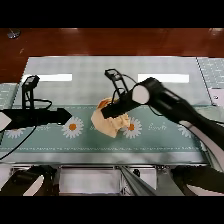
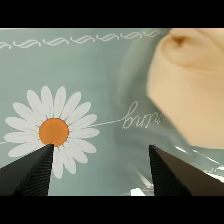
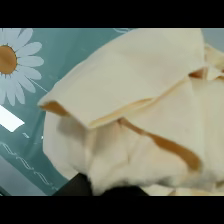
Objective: Fold the shirts.
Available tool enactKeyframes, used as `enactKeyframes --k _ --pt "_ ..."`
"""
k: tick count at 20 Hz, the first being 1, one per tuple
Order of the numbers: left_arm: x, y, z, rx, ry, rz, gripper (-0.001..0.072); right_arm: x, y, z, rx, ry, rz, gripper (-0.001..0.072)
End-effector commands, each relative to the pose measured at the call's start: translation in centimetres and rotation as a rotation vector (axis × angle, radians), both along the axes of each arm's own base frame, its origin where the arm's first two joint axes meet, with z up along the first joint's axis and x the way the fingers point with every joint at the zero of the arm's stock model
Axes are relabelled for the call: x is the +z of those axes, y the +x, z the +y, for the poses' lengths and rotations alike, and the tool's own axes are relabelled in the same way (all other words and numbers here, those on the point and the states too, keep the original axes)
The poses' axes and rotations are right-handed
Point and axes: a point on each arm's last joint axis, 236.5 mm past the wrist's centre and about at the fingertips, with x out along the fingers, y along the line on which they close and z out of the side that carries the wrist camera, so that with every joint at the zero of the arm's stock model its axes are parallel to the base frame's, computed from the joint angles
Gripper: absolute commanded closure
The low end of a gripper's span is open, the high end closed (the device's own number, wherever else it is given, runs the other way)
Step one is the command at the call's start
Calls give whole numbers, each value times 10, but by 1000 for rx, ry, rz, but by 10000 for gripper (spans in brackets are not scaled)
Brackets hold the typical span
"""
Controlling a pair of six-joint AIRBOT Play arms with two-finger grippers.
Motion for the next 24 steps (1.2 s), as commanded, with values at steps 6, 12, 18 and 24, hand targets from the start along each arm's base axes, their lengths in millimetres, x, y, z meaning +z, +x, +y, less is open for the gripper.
enactKeyframes --k 6,12,18,24 --pt "-29 13 -6 -7 2 81 5 28 46 -13 -54 189 116 82" --pt "-41 -16 -9 5 -76 211 5 77 81 -294 -519 -49 -42 83" --pt "-116 -59 -65 147 -324 410 6 -38 -2 -301 -785 128 174 84" --pt "-117 -24 -89 207 -382 271 6 -75 -23 -224 -624 167 251 85"
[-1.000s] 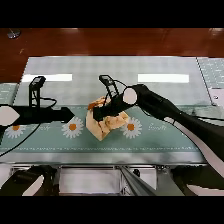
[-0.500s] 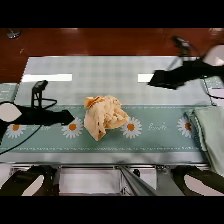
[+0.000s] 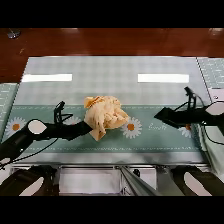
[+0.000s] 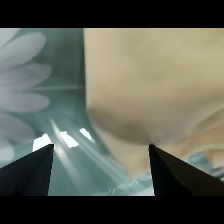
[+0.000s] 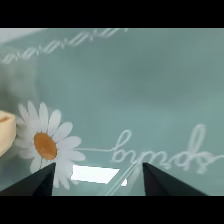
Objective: Fold the shirts.
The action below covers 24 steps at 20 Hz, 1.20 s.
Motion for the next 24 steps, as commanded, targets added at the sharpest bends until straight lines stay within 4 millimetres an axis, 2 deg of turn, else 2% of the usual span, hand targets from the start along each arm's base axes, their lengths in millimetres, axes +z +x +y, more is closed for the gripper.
enactKeyframes --k 1,4,5,6,7,8,11,15,17,18,19,20,21,22,24 --pt "-1 17 -17 65 -34 -64 7 -18 -7 40 37 52 14 85" --pt "-1 26 -22 65 -22 -94 21 -27 -6 75 43 136 50 84" --pt "2 30 -24 51 -21 -113 127 -29 -6 86 51 159 58 85" --pt "5 34 -26 36 -19 -134 310 -31 -5 96 65 174 68 84" --pt "10 38 -28 22 -19 -155 591 -32 -4 105 83 181 76 85" --pt "15 43 -30 9 -23 -175 685 -33 -2 113 101 183 81 85" --pt "31 45 -40 -57 -42 -212 686 -33 8 133 129 199 90 85" --pt "34 45 -43 -70 -49 -214 685 -39 23 161 134 230 124 85" --pt "34 43 -44 -77 -52 -208 685 -43 23 173 165 228 135 141" --pt "34 42 -44 -79 -53 -206 685 -42 22 179 181 229 134 304" --pt "34 42 -44 -78 -53 -207 685 -39 22 183 197 233 130 509" --pt "36 44 -44 -77 -54 -210 685 -32 22 187 235 248 115 651" --pt "40 46 -43 -77 -60 -213 685 -23 24 188 290 256 85 690" --pt "48 50 -42 -90 -70 -229 685 -10 29 186 325 260 63 690" --pt "84 67 -38 -124 -102 -307 685 30 57 175 362 231 -45 690"
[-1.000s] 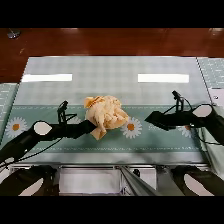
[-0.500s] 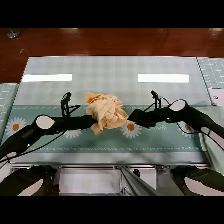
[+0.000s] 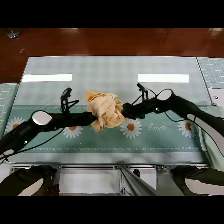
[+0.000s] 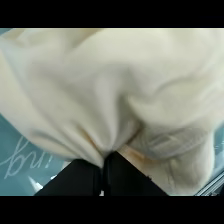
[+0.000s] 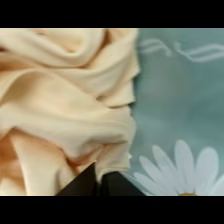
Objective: Fold the shirts.
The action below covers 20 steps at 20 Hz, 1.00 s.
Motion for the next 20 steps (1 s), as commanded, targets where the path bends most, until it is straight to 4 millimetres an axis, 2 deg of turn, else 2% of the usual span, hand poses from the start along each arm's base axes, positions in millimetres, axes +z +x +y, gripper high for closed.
enactKeyframes --k 1,2,4,6,8,9,11,13,15,16,18,20 --pt "58 27 9 -48 -42 -128 685 67 39 -16 54 -20 -179 690" --pt "90 44 17 -37 -56 -204 685 102 63 -27 30 -36 -275 690" --pt "178 81 37 6 -86 -387 685 194 105 -52 -21 -62 -496 691" --pt "270 94 48 2 -101 -573 686 299 121 -74 -50 -96 -730 691" --pt "361 85 55 -22 -96 -770 686 396 108 -95 -62 -163 -957 691" --pt "401 75 61 -25 -74 -851 686 438 92 -105 -71 -199 -1056 691" --pt "454 52 76 -9 27 -959 686 502 48 -117 -98 -207 -1220 691" --pt "483 29 98 37 163 -1017 686 533 3 -138 -127 -270 -1325 690" --pt "500 7 121 107 276 -1046 686 547 -43 -156 -141 -332 -1375 690" --pt "506 -5 132 148 316 -1057 686 550 -65 -166 -150 -368 -1388 690" --pt "512 -29 152 218 390 -1075 686 548 -96 -189 -190 -446 -1391 690" --pt "509 -54 172 280 466 -1060 686 530 -117 -211 -236 -510 -1343 690"
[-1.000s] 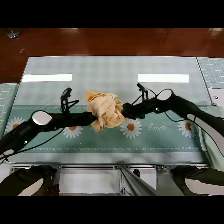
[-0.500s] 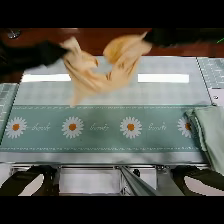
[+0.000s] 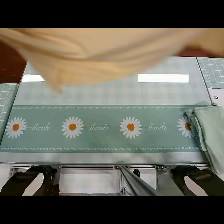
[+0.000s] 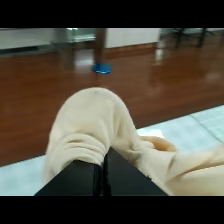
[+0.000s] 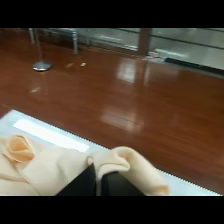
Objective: Fold the shirts.
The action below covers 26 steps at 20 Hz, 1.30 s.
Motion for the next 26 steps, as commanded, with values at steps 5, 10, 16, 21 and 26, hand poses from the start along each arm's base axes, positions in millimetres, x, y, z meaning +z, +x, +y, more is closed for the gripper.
enactKeyframes --k 5,10,16,21,26 --pt "-52 -60 65 269 121 176 686 -104 -59 -54 -209 -17 259 690" --pt "-213 -37 62 244 140 661 686 -263 -41 -29 -166 -24 687 690" --pt "-428 9 29 201 -48 1037 685 -407 36 -34 -274 -62 901 690" --pt "-469 102 19 252 -231 980 686 -463 140 -57 -372 70 985 690" --pt "-498 140 2 194 -260 1123 474 -484 197 -46 -309 293 1130 312"
